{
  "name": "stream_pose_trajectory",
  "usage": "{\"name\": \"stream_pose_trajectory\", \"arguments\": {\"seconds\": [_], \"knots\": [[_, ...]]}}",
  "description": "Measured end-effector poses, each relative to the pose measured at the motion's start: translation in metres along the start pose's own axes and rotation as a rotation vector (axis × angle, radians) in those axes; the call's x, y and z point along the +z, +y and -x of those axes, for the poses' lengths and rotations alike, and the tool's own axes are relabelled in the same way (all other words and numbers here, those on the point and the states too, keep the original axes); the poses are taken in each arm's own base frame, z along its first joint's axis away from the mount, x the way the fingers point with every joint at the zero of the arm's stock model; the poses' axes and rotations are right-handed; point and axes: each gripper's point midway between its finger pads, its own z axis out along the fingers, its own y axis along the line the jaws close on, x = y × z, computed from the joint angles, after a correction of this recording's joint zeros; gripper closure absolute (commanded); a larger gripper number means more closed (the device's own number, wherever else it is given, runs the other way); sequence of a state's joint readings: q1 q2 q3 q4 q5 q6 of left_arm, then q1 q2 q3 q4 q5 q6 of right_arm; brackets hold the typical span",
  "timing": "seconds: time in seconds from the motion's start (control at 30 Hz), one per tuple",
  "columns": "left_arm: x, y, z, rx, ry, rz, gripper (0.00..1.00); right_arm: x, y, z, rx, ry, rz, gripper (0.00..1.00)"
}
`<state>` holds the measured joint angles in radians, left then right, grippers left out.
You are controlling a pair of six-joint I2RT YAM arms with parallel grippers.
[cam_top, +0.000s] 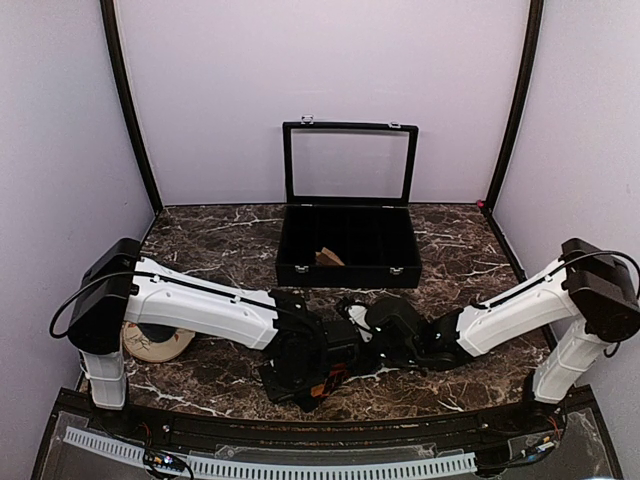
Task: Roll the socks
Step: Adjust the sock at the center of the board.
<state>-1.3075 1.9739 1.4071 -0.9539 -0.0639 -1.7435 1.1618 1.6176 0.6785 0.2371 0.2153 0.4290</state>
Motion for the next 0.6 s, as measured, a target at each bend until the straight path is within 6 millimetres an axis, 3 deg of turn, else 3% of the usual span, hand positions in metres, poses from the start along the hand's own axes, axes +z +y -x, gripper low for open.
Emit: {"name": "stream_pose_trajectory", "arguments": {"seconds": [0.4,0.6], "knots": [[0.003,-0.001,-0.001,0.0,0.003,-0.009,1.0,0.021,-0.007,-0.019,0.056,0.024,0.013,0.44],[0.005,-0.001,-0.001,0.0,0.004,-0.008,1.0,0.03,-0.016,-0.009,0.112,-0.037,0.013,0.44]]}}
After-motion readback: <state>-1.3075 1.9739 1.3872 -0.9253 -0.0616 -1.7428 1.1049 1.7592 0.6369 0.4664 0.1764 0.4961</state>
